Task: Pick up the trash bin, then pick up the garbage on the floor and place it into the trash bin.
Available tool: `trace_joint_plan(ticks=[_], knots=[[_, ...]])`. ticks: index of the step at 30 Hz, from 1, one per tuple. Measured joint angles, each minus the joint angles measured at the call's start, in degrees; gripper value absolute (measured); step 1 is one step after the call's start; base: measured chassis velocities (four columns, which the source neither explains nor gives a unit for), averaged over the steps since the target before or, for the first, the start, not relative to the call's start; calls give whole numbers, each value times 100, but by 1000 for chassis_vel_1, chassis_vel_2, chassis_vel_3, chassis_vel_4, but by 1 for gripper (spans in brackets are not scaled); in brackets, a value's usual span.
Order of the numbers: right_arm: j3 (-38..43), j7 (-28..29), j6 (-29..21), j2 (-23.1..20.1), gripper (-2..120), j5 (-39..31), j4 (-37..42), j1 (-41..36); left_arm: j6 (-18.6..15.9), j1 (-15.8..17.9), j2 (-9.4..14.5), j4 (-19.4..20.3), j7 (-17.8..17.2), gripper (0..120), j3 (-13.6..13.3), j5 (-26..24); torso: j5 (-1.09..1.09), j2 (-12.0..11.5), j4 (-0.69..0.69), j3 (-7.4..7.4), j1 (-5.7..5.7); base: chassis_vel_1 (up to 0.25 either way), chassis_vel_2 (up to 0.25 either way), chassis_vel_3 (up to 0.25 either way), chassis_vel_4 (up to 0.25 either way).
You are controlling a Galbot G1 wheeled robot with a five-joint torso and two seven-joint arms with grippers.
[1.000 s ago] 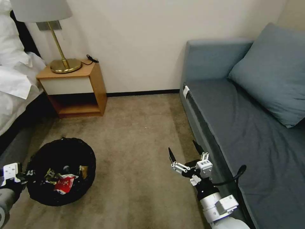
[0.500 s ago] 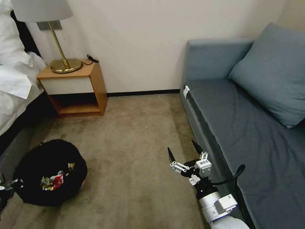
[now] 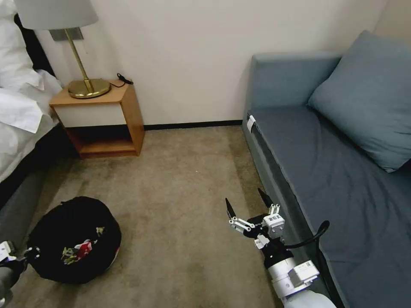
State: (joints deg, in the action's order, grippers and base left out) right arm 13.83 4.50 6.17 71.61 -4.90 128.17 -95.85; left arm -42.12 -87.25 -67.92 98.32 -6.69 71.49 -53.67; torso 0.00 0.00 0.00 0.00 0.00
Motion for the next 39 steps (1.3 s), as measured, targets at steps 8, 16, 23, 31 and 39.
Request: trace_joint_plan(ticks=[8,16,23,31,39], knots=[[-4,1,-4,-1,100,-5,-1,3,0,-375,-62,777,128,57,388,377,1,0,1,0,0,0,0,0,0],[-5,1,-6,-2,100,-5,-1,4,1739,-804,-299,1747,800,86,246,1321,1,0,1,0,0,0,0,0,0],[-5,2,-7,-2,100,-5,-2,5,3740,-1289,-897,2678,1281,100,-506,2267,2,0,0,0,0,0,0,0,0],[-5,2,-7,-2,100,-6,-2,5,5110,-1862,-1404,2765,1537,100,-1649,3545,1,0,1,0,0,0,0,0,0],[-6,2,-7,-2,100,-6,-2,5,5528,-1973,-1518,2670,1511,100,-1972,3987,0,0,0,0,0,0,0,0,0]])
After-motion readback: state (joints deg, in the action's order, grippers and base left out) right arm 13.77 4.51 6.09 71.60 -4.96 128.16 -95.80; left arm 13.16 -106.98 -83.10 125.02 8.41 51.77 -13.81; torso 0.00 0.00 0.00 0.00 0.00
